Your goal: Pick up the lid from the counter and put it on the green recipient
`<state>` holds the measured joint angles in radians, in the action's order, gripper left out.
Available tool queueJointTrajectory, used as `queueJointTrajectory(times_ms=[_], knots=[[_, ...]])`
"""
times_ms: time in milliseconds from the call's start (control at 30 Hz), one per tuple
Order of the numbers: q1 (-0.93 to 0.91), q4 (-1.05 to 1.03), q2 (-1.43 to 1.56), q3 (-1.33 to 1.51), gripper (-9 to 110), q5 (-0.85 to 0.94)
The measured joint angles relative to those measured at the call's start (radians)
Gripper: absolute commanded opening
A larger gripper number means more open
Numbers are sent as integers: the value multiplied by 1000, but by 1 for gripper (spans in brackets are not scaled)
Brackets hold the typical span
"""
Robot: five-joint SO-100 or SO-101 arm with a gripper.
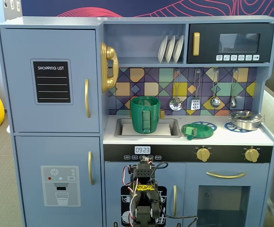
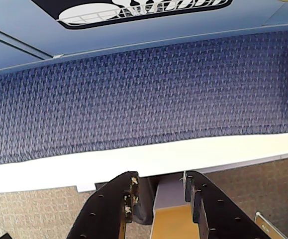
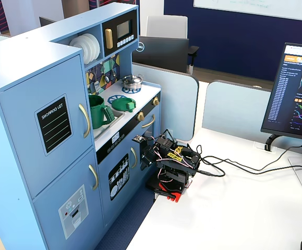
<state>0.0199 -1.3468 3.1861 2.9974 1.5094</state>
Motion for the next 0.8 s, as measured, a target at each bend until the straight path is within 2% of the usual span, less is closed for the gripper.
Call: queueJointTrajectory(times_ms=[433,600,700,800], knots=[[-49,0,0,0,0,23],[-147,34,-23,-40,1,9],[-264,183,-123,-166,10,44],[-402,399,-262,-336,32,84]])
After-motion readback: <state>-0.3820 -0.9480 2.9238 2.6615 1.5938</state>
